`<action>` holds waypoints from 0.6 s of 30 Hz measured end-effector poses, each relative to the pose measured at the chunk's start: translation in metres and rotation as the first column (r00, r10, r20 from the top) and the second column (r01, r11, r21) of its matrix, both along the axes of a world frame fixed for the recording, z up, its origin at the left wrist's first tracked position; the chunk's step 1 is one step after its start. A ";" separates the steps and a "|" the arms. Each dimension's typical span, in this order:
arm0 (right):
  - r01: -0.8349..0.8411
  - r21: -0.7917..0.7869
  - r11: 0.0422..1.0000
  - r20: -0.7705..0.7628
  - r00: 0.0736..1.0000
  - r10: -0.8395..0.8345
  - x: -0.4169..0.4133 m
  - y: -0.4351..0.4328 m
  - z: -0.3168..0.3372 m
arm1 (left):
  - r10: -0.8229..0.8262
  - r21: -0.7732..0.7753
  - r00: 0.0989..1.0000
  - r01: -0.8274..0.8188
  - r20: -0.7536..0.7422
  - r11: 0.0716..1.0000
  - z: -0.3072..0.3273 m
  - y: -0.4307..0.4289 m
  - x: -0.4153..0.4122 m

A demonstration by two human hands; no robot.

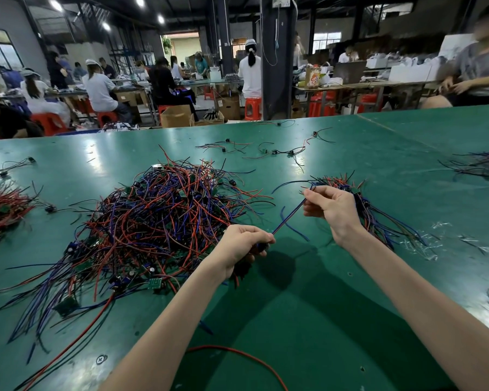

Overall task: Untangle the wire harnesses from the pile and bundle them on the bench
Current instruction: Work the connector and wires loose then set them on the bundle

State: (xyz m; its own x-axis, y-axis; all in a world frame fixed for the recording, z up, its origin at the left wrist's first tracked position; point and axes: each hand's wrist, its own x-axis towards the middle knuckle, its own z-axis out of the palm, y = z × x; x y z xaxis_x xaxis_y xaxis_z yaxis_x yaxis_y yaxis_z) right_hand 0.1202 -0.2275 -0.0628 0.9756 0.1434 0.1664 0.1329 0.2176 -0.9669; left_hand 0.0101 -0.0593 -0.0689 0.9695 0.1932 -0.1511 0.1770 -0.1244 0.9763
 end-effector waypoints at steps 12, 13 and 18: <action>-0.073 0.084 0.994 -0.134 0.987 0.083 -0.001 -0.004 0.004 | -0.013 0.002 1.000 0.013 -0.017 1.000 -0.003 0.000 0.001; -0.075 0.109 0.991 -0.155 0.984 0.091 -0.001 -0.004 0.004 | -0.018 0.005 1.000 0.018 -0.018 1.000 -0.003 0.000 0.001; -0.107 0.279 0.954 -0.339 0.919 0.202 0.002 -0.004 0.007 | -0.036 0.023 0.999 0.036 -0.019 0.999 -0.003 0.000 0.001</action>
